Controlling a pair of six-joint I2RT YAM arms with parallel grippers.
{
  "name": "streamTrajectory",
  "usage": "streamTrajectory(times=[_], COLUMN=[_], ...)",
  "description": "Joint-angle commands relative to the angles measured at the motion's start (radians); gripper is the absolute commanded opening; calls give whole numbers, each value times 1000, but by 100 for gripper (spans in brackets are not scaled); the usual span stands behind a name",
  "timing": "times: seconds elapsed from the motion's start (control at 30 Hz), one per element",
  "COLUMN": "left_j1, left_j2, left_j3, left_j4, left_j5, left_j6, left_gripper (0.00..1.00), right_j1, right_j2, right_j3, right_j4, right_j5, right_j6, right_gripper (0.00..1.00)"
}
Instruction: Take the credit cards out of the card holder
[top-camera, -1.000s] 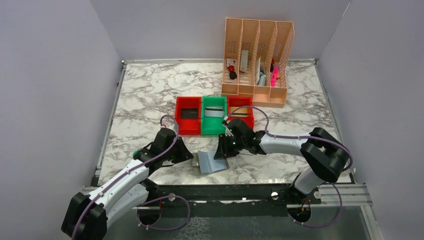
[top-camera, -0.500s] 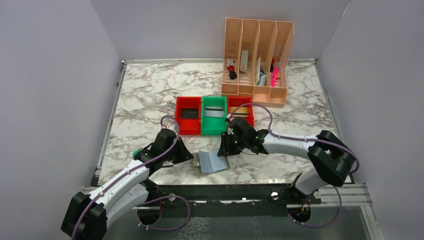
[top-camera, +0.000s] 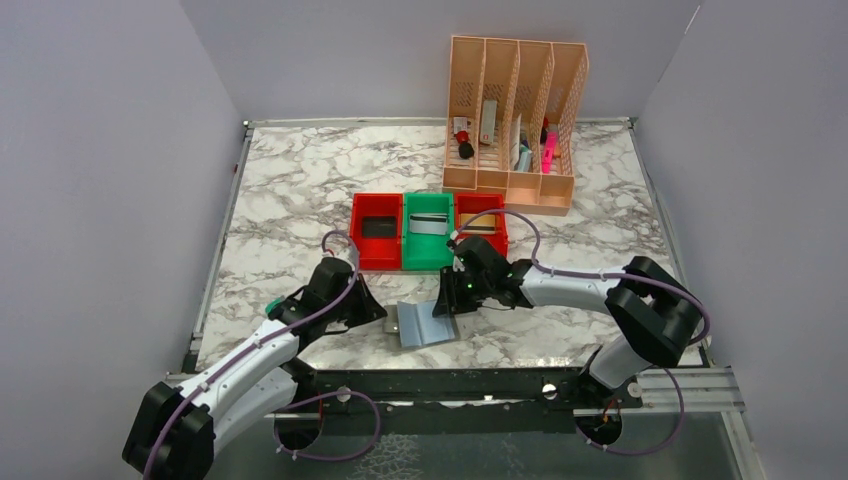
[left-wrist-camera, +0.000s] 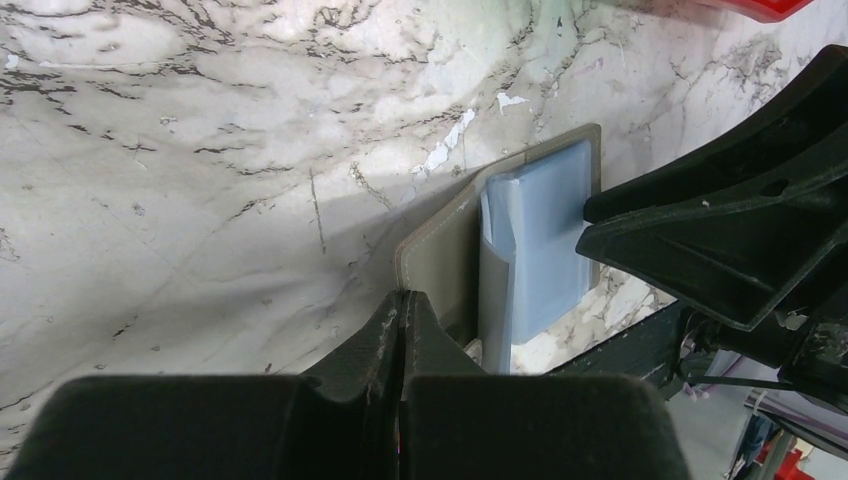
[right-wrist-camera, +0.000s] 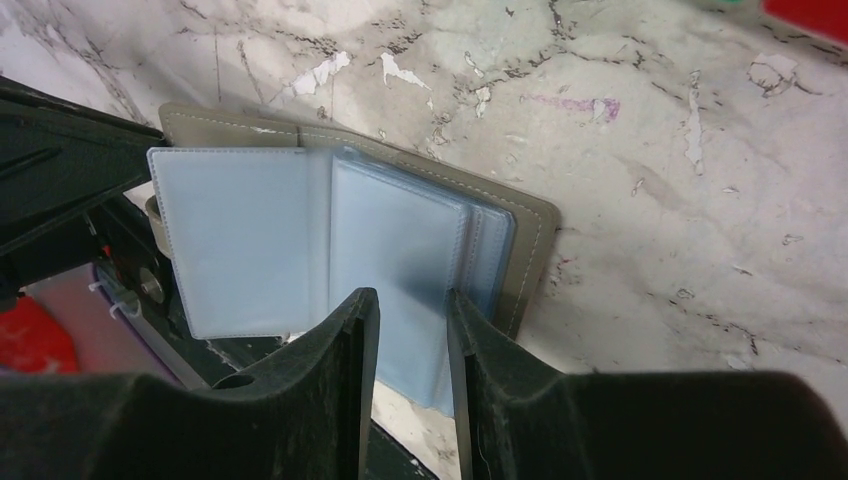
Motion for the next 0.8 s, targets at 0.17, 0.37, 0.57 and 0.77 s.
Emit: streamTrajectory(times=[0.17,0.37,0.57,0.77], left_j1=[-6,-6,-7,-7], left_j2=[13,6,5,-6], left_j3=[-20,-26,-28,-36], left_j4=[44,49,52,55], left_j5=[14,12,11,5], left_j6=[10,4,1,-14], left_gripper=[0,0,0,0], right_j1=[2,2,2,5], right_j2=[12,-8,37,82], right_j3=[24,22,43,60], right_j4=[70,117,194,259], right_j5=[-123,-165,-260,-319], right_j6=[22,52,81,106], right_gripper=[36,36,36,36])
